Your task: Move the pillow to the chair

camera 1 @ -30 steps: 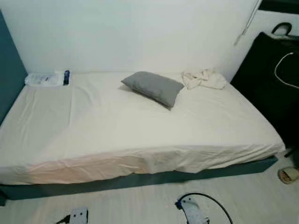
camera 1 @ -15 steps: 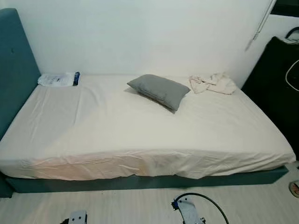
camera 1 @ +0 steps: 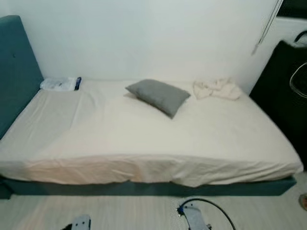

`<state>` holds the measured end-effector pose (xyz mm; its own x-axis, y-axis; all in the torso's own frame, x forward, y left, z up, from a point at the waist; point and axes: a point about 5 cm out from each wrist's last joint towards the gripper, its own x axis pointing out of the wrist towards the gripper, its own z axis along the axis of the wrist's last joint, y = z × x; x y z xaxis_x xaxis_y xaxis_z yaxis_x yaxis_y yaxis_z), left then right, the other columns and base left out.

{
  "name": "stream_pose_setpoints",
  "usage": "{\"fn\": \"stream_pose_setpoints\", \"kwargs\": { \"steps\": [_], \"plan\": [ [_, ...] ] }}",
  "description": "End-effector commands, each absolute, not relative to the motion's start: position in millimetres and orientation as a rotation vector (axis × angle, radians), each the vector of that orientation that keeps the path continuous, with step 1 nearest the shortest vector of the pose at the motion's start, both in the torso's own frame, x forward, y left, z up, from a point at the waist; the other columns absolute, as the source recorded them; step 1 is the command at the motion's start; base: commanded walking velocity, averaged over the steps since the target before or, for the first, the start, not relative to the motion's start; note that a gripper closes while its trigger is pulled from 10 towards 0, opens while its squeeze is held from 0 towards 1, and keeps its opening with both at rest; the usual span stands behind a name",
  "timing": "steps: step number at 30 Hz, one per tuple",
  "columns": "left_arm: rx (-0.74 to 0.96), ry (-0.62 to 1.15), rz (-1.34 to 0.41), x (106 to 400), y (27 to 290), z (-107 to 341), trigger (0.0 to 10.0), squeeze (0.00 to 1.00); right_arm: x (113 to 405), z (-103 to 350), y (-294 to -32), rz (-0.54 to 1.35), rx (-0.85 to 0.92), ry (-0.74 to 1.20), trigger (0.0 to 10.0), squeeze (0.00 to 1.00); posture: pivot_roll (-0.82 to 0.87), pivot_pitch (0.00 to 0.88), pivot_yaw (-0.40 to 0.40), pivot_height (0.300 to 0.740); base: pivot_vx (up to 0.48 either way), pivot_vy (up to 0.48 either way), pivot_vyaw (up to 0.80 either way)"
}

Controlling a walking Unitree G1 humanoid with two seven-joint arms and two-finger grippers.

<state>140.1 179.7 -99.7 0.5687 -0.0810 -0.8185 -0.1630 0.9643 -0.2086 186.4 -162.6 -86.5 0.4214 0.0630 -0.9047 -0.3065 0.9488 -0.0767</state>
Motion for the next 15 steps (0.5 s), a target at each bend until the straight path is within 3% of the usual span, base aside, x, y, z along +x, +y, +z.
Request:
{"fn": "stream_pose_setpoints", "kwargs": {
  "steps": [1, 15],
  "plan": [
    [-0.273, 0.988, 0.065, 135.2, 181.0, -101.7, 10.0, 0.0, 189.0, -85.4, -159.8, 0.237, -0.239, 1.107, 10.0, 0.0, 0.06, 0.027, -0.082, 0.74, 0.0, 0.0, 0.0],
    [-0.266, 0.977, 0.073, 136.8, 183.0, -100.8, 10.0, 0.0, 188.4, -85.7, -160.2, 0.233, -0.238, 1.107, 10.0, 0.0, 0.06, 0.027, -0.08, 0.74, 0.0, 0.0, 0.0]
  ]
}}
